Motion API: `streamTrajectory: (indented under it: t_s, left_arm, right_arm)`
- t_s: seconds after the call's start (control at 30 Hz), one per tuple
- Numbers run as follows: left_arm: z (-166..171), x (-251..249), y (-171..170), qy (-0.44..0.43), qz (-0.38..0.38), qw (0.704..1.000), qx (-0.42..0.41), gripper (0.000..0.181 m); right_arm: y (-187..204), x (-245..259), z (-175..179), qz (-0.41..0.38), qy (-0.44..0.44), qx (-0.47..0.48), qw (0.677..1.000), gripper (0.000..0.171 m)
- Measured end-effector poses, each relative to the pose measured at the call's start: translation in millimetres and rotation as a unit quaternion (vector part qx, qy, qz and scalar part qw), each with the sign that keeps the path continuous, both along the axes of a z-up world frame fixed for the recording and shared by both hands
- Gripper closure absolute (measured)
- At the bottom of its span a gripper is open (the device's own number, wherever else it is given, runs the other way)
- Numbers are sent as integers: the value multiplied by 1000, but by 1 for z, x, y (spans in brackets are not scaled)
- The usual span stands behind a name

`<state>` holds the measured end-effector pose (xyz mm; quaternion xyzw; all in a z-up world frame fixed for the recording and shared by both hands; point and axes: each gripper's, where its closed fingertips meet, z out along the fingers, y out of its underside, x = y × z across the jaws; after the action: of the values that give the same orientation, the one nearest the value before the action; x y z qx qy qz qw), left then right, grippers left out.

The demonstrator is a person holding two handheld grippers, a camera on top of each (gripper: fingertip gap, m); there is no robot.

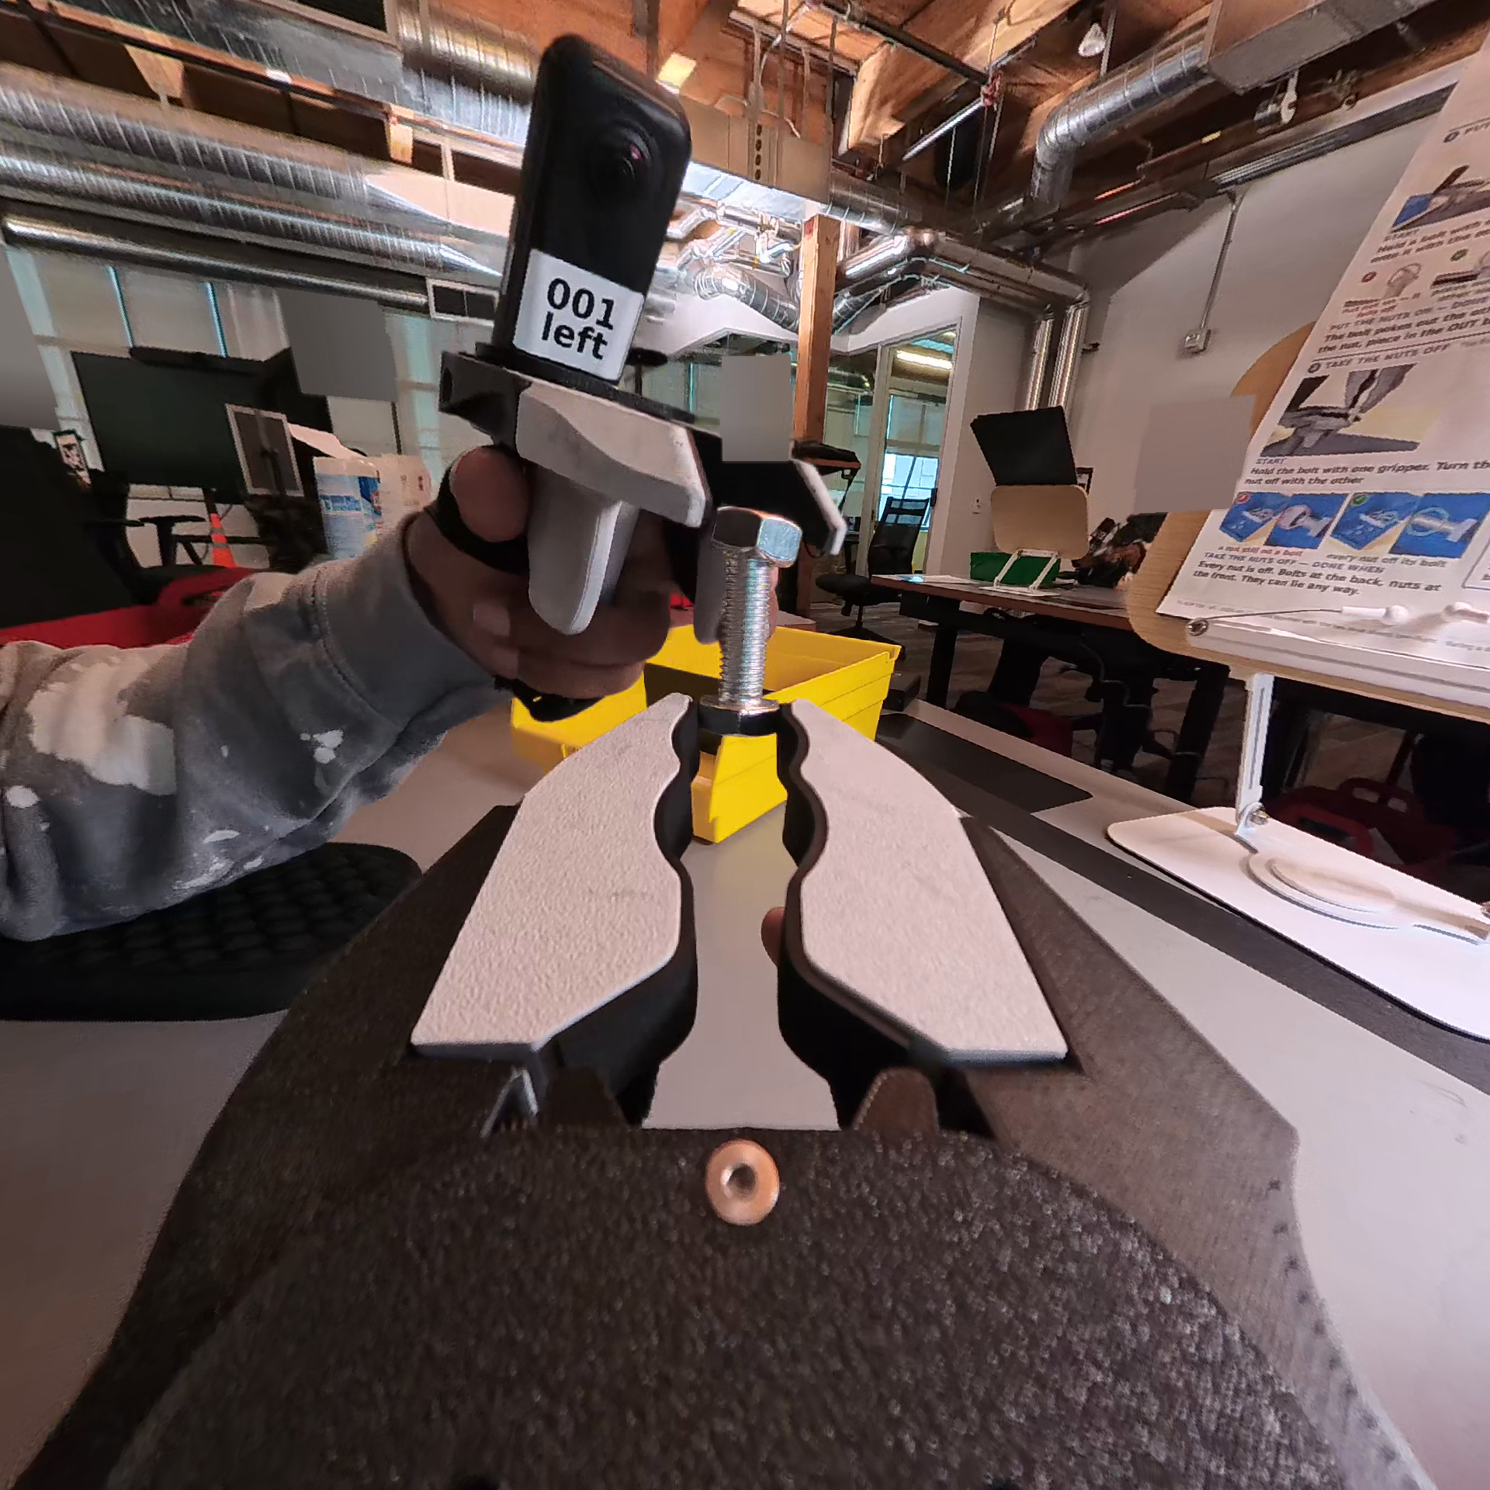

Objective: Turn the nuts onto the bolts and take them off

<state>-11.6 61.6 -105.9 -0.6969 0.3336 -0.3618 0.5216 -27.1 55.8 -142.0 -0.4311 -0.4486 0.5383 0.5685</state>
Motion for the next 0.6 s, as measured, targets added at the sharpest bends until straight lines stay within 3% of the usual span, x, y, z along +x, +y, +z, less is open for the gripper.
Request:
streamTrajectory:
  t_s: [0.17,0.6]
  left_arm:
    - [-5,10,2,4,2,1000,16,161]
    - [-5,15,11,33,60,993,96,161]
  right_arm:
    - [2,1,0,-5,0,3,1000,153]
    - [11,5,-1,-26,-6,-1,1000,153]
